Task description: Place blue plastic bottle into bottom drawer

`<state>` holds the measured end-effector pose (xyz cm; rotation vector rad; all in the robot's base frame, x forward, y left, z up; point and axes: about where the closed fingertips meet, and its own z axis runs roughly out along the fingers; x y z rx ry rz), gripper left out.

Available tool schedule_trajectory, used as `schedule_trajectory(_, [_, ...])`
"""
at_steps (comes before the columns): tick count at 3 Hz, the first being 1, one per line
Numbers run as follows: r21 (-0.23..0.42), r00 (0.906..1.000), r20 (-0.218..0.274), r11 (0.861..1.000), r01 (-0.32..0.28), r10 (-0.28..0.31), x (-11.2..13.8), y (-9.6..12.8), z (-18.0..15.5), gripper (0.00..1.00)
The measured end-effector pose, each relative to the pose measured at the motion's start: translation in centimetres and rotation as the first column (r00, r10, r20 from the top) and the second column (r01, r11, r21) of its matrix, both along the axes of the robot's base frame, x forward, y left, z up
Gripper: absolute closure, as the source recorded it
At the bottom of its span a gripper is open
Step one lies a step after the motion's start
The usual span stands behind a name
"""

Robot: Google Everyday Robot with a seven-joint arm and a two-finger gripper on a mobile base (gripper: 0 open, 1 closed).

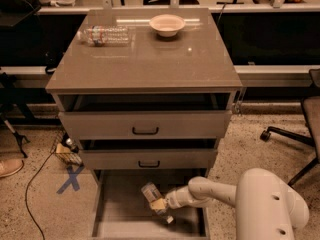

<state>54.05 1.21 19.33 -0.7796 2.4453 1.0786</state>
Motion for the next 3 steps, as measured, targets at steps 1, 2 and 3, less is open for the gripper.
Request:
schedule_trajectory(1, [-0.009, 0.9998, 0.001, 1.0, 0.022, -0.022, 0.4, -0.7, -0.2, 0.0])
schedule_trajectory(2, [-0.017, 0.9986, 0.015, 0.999, 0.051, -0.051, 0.7, -2.3, 0.4, 0.0])
schedule_trajectory(3, [-0.022, 0.988, 0.08, 0.991, 0.134, -0.132, 0.7, -6.8, 3.2, 0.0])
